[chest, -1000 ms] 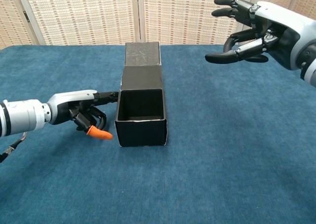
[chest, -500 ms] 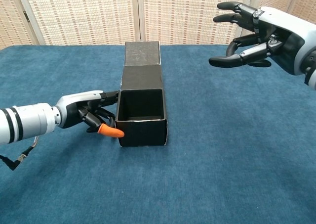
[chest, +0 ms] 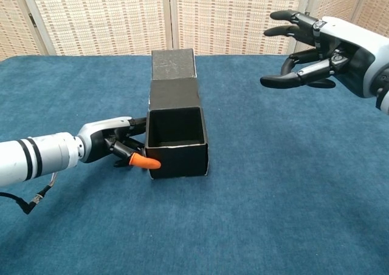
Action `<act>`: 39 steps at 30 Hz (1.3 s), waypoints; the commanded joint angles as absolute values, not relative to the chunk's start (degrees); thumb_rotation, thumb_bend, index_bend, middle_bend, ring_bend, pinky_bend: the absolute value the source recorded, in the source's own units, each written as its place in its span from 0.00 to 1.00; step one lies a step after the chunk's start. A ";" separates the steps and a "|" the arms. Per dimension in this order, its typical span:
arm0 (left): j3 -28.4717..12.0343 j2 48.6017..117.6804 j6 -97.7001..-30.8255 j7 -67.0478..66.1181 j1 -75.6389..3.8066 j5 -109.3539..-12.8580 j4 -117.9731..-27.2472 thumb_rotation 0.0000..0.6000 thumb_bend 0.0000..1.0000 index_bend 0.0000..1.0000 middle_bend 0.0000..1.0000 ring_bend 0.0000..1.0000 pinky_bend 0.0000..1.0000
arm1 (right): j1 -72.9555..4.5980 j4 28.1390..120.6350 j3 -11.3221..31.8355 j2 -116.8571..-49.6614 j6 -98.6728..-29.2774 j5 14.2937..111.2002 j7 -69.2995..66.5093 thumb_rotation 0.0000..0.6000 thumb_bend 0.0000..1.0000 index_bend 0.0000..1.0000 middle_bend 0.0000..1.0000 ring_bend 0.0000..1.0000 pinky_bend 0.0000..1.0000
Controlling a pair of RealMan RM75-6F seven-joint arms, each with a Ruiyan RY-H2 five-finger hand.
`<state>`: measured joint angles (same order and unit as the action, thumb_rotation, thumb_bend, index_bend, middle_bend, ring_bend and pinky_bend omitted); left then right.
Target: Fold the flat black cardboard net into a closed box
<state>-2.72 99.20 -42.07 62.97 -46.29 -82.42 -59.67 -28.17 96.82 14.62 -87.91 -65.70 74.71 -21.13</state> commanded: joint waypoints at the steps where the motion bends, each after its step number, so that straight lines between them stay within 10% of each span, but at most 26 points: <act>1: -3.46 100.46 -42.62 63.58 -45.76 -81.83 -58.27 1.00 0.20 0.09 0.12 0.62 0.88 | -28.29 96.53 14.91 -88.09 -65.35 73.87 -21.19 1.00 0.09 0.00 0.09 0.57 1.00; 10: -4.67 100.76 -46.54 64.58 -43.87 -82.23 -57.79 1.00 0.21 0.49 0.48 0.65 0.88 | -29.92 91.88 17.73 -89.65 -60.82 65.31 -21.07 1.00 0.10 0.00 0.16 0.59 1.00; 22: -2.37 89.70 -53.45 68.03 -42.59 -89.08 -68.36 1.00 0.21 0.51 0.51 0.68 0.89 | -42.38 79.94 25.73 -97.40 -48.27 45.02 -12.45 1.00 0.10 0.04 0.25 0.61 1.00; 39: -1.58 86.73 -52.84 64.17 -44.00 -89.10 -74.18 1.00 0.21 0.51 0.51 0.68 0.88 | -57.71 73.20 39.30 -111.15 -49.69 33.90 -10.47 1.00 0.01 0.05 0.29 0.64 1.00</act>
<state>-1.31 86.42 -53.59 64.87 -43.69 -89.83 -74.39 -57.53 71.47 38.16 -111.24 -50.32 35.03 -9.52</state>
